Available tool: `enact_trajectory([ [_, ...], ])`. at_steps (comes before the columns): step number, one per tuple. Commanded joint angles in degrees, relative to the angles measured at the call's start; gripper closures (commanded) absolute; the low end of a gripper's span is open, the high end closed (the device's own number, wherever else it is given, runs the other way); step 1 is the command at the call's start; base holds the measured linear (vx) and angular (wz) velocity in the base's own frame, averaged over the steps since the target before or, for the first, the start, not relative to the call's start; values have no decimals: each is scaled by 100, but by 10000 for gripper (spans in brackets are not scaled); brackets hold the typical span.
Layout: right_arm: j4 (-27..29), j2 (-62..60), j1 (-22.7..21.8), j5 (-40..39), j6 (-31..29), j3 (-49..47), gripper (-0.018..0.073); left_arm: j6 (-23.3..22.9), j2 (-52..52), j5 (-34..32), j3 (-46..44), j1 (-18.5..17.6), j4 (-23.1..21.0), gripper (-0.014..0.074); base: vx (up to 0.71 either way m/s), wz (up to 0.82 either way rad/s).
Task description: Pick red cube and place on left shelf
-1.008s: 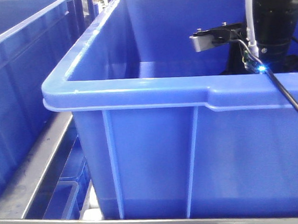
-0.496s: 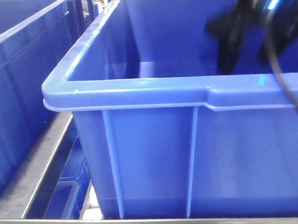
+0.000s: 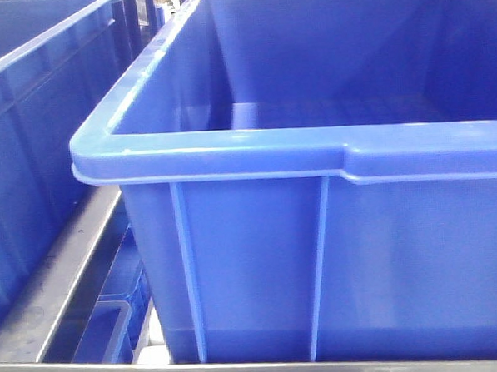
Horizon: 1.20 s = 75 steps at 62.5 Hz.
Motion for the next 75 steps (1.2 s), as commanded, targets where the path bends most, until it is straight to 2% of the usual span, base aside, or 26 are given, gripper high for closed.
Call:
enact_trajectory([
  [1,-99,-682,-25,-744,-38,271,505,-23,-84,-481,136,-36,-28,506,0,0],
  [11,-99,-1511,-25,-1061,-38,911,505,-23,-84,-481,136,-36,-28,506,0,0],
  [22,-99,-1971,-25,-969,-38,1229,505,-23,-84,-481,136,-36,-28,506,-2,-12],
  [64,-133,-1977,-25,-1007,-38,1266,505,-23,-84,-481,136,-36,-28,506,0,3],
  [70,-84,-1984,-171,-1088,-43,1266,505,-23,-84,-481,136,-36,-28,506,-2,-14],
  [75,108,-2003,-458,-1307,-325,1266,505,-23,-84,-481,136,-36,-28,506,0,0],
])
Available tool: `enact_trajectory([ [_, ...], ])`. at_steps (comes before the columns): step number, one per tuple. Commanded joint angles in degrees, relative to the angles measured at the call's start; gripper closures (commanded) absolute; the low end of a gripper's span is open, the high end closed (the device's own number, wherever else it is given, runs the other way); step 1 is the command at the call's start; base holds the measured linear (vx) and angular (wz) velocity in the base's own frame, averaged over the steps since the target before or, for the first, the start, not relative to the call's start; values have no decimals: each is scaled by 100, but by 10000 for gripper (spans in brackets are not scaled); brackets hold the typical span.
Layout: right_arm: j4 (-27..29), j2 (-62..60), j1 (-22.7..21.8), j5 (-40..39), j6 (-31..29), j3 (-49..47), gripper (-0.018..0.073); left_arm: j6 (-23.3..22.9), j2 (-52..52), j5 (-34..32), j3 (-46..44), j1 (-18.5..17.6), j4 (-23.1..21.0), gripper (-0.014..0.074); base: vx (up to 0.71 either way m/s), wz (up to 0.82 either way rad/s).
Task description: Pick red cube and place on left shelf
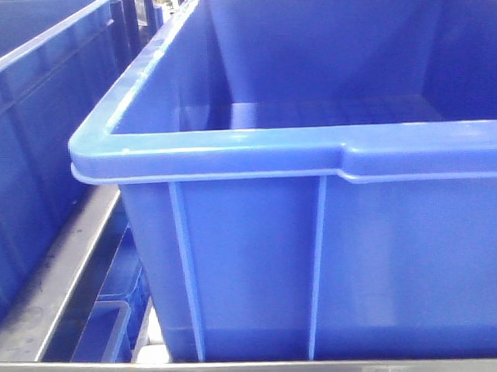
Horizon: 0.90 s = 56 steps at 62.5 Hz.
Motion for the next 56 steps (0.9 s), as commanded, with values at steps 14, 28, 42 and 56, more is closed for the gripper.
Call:
enact_trajectory([
  [14,778,-488,-1361,-1698,-1471,144,505,-23,-84,-481,136,-36,-28,506,0,0],
  [28,1164,-1707,-2419,-2320,-1471,1243,505,-23,-84,-481,136,-36,-28,506,0,0],
  [42,1326,-2670,-2723,-2572,-1061,2346,505,-23,-84,-481,136,-36,-28,506,0,0],
  [56,1150,-2639,-2728,-3116,-824,2794,505,-23,-84,-481,136,-36,-28,506,0,0],
])
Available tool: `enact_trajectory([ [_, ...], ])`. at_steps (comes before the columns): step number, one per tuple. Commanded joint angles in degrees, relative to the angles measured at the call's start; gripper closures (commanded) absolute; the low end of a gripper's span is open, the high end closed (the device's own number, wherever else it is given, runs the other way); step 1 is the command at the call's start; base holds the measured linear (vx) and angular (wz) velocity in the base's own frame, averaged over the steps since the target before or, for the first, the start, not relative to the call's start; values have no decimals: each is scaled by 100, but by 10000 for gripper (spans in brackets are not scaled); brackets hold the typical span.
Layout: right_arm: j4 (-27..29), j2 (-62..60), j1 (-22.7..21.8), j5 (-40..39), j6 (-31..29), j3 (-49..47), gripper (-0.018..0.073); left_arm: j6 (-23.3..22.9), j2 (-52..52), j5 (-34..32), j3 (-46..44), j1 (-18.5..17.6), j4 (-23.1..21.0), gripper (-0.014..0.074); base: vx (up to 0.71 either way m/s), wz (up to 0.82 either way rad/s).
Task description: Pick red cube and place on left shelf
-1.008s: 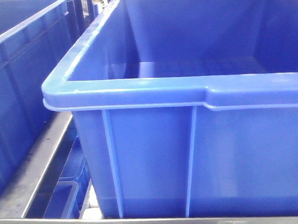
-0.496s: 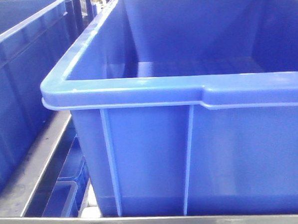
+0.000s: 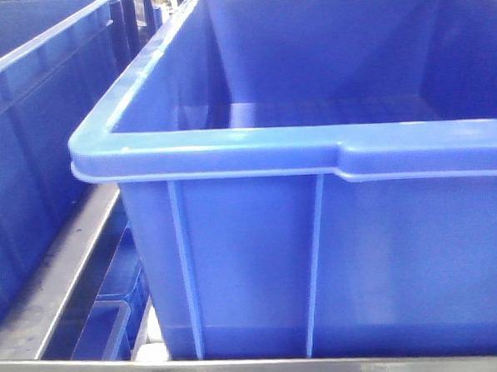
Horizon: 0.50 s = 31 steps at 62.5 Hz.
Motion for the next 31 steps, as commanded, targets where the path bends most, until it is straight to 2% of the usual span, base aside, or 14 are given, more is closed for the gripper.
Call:
enact_trajectory([
  [1,-128,-95,-28,-632,29,-104,505,-23,-84,-481,136,-36,-28,506,0,0],
  [31,-149,-95,-28,-741,29,-104,505,-23,-84,-481,136,-36,-28,506,0,0],
])
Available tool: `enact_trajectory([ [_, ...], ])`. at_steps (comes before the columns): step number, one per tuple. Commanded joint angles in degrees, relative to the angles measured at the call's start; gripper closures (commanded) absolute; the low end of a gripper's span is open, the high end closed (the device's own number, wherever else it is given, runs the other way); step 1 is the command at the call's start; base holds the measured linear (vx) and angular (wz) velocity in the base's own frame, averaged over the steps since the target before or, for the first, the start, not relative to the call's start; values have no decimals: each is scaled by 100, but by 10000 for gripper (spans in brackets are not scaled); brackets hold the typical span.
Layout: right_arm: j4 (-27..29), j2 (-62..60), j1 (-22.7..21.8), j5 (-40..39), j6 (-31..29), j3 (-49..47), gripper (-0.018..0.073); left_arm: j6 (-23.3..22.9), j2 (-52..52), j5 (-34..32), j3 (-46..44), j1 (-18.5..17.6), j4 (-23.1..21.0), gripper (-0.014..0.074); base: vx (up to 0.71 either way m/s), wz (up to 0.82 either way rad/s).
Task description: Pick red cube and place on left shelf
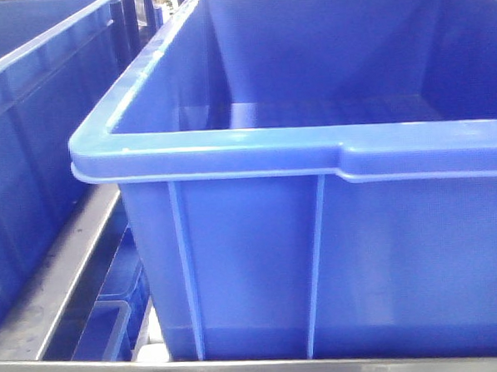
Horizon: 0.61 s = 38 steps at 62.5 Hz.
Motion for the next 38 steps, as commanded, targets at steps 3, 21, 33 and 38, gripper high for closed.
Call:
enact_trajectory([
  [3,-70,-95,-15,-533,5,-131,505,-29,-84,-481,136,-36,-27,506,0,0],
  [21,-70,-95,-15,-533,5,-131,505,-29,-84,-481,136,-36,-27,506,0,0],
  [33,-70,-95,-15,-533,5,-131,505,-29,-84,-481,136,-36,-27,506,0,0],
  [38,-70,-95,-15,-533,5,-131,505,-29,-84,-481,136,-36,-27,506,0,0],
])
